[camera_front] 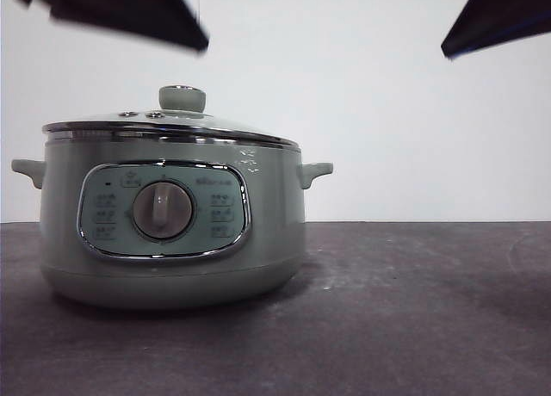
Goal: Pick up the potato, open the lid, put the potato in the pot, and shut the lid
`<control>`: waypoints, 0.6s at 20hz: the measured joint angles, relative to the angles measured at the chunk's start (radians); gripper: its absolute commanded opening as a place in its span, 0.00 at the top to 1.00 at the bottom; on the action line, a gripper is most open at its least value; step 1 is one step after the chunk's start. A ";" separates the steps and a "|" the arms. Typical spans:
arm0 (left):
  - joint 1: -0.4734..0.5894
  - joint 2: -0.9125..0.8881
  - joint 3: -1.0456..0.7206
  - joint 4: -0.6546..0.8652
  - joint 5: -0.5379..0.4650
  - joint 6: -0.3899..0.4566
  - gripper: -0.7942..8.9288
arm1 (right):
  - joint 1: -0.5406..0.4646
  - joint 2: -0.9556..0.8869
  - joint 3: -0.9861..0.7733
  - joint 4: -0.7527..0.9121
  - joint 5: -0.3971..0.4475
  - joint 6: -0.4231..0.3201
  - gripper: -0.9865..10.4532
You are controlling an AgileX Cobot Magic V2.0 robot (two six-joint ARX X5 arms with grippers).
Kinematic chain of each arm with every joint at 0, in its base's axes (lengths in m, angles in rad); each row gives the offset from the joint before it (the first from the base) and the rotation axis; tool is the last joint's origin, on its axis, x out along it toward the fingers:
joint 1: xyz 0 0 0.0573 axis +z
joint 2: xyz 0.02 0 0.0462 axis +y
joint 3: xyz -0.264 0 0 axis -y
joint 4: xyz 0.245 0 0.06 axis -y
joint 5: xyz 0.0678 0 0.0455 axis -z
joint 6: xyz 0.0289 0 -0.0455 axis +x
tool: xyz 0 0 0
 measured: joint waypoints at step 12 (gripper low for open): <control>-0.004 -0.001 -0.002 0.010 -0.031 -0.029 0.92 | 0.000 0.007 0.000 0.018 -0.001 0.059 0.91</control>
